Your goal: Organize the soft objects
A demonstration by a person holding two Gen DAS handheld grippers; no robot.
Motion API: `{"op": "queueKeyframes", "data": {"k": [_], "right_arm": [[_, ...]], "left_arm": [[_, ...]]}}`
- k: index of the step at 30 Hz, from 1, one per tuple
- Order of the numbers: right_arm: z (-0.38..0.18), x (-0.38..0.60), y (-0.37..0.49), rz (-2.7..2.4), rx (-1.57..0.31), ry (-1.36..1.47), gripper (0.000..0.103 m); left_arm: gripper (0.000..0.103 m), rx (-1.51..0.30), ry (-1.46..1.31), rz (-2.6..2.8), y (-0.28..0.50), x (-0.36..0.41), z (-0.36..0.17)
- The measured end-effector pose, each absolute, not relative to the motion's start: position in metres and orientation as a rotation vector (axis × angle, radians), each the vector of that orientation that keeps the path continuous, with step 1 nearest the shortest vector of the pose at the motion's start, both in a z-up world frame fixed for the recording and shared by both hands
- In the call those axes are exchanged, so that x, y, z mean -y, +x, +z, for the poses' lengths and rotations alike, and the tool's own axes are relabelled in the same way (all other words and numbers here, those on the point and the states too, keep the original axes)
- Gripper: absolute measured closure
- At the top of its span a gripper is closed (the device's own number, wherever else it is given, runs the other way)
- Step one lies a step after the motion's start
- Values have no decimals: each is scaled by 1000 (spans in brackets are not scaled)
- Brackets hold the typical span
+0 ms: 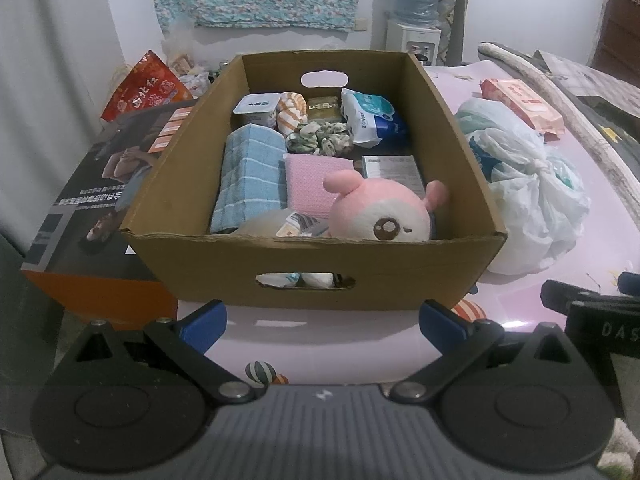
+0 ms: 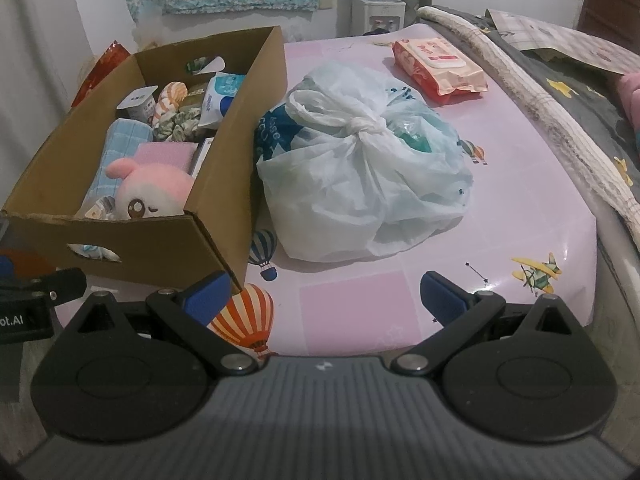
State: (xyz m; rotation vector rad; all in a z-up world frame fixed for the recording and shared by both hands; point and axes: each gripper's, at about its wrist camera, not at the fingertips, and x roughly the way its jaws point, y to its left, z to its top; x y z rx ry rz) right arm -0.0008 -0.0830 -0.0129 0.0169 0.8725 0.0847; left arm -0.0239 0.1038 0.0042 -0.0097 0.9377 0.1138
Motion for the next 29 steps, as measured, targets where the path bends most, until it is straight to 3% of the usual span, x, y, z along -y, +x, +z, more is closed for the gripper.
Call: {"op": "queueKeyframes", "data": {"k": [29], "right_arm": [[-11, 56, 12, 122, -872, -61, 1]], "left_arm": [[0, -933, -25, 150, -20, -122, 7]]}}
